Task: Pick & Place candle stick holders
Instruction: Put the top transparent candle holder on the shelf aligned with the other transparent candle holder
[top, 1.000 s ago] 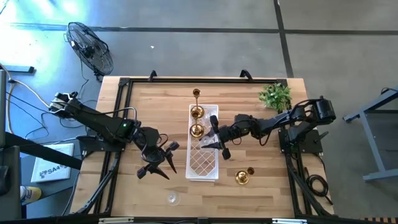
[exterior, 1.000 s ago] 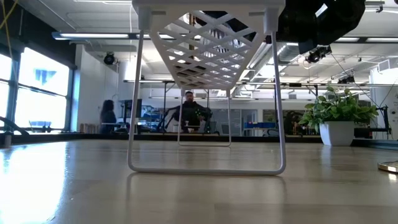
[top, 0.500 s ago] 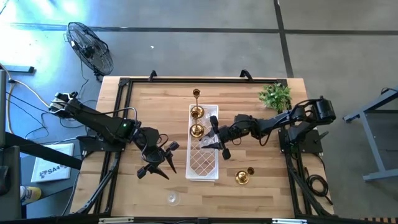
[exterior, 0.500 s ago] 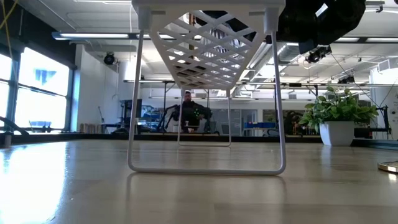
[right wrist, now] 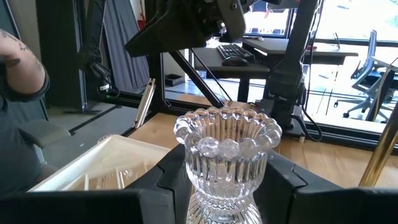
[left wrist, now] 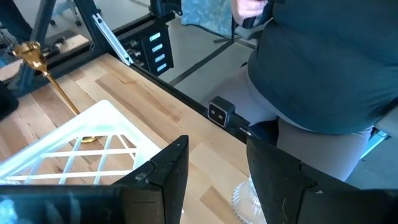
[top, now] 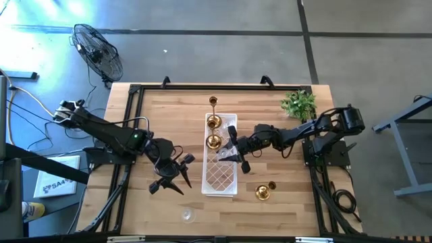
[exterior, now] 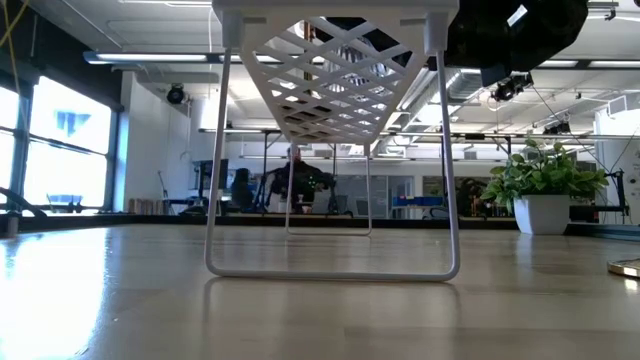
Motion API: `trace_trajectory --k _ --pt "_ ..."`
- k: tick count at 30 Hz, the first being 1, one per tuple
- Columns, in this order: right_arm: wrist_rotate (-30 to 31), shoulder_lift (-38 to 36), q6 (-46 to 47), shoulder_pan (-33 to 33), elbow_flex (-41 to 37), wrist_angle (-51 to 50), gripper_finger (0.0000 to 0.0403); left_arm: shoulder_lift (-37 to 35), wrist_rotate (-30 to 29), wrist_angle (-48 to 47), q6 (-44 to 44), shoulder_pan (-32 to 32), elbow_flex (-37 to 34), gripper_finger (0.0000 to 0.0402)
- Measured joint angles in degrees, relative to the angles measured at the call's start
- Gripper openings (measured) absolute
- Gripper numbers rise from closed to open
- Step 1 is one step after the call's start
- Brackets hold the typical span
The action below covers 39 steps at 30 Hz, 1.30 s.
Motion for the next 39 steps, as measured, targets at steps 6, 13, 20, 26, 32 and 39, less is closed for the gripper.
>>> trace_trajectory --k 6,13,20,26,32,39 --pt "0.0 0.0 0.0 0.0 0.1 -0.5 0.0120 1.4 0.1 -0.5 -0.1 0.0 0.0 0.0158" --pt "0.0 0.0 1.2 0.0 0.1 -0.6 0.0120 1.3 0.1 -0.8 -0.1 0.0 0.0 0.0158" --pt "-0.2 0.0 2.8 0.0 0.0 -1.0 0.0150 1.3 0.1 -0.9 -0.1 0.0 0.0 0.0158" --pt "-0.2 0.0 2.9 0.0 0.0 -1.0 0.0193 1.3 0.2 -0.9 -0.1 0.0 0.0 0.0158" --pt "-0.2 0.0 2.9 0.0 0.0 -0.7 0.0191 1.3 0.2 -0.9 -0.1 0.0 0.0 0.0158" --pt "-0.2 0.0 2.8 0.0 0.0 2.4 0.0189 1.3 0.2 -0.9 -0.1 0.0 0.0 0.0158"
